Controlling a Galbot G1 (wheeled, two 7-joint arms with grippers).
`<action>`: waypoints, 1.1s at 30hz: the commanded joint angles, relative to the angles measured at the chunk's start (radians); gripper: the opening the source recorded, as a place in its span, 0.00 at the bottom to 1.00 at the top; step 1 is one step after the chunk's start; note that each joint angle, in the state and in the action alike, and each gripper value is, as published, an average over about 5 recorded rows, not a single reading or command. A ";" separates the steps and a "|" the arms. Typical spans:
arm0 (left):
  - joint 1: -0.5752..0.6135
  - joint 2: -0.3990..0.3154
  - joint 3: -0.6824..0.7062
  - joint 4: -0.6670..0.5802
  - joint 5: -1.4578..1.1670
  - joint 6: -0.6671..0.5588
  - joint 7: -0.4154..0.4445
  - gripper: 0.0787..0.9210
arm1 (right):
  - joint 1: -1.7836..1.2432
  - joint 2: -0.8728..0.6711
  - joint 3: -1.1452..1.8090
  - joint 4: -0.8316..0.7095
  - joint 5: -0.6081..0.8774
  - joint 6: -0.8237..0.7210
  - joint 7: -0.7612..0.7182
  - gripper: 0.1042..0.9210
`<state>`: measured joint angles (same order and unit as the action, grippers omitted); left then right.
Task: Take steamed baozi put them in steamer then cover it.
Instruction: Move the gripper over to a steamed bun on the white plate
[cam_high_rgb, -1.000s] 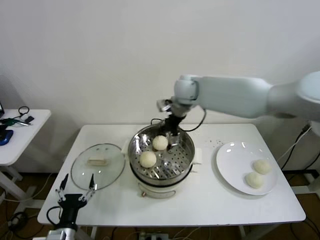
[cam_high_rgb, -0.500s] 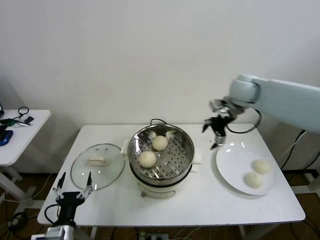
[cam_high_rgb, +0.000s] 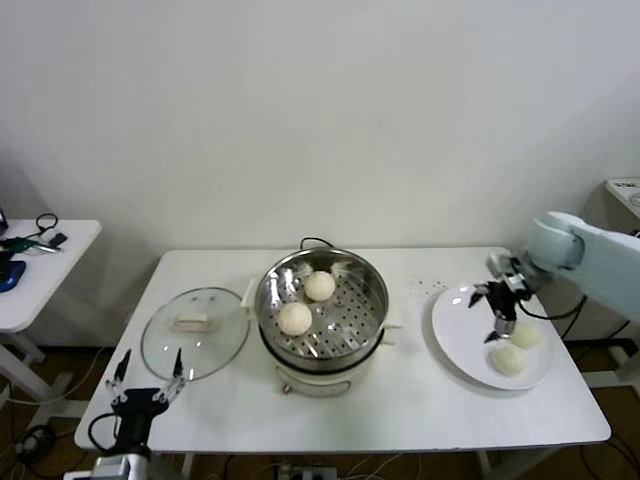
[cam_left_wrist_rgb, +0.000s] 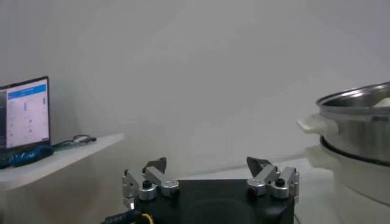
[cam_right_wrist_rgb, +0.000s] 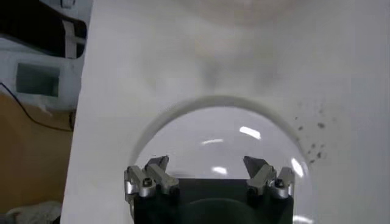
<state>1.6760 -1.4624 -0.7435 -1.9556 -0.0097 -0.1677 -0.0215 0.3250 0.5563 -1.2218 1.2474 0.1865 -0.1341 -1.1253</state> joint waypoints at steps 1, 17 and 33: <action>0.002 0.000 -0.001 0.013 0.000 -0.003 -0.001 0.88 | -0.235 -0.042 0.162 -0.113 -0.145 0.040 -0.008 0.88; 0.009 0.000 0.000 0.040 0.003 -0.006 0.001 0.88 | -0.263 0.030 0.182 -0.206 -0.199 0.066 -0.009 0.88; 0.033 -0.001 -0.007 0.047 0.004 -0.020 0.002 0.88 | -0.220 0.083 0.135 -0.239 -0.199 0.070 -0.023 0.80</action>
<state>1.7050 -1.4634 -0.7499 -1.9107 -0.0054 -0.1864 -0.0209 0.1038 0.6230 -1.0770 1.0257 -0.0023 -0.0689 -1.1464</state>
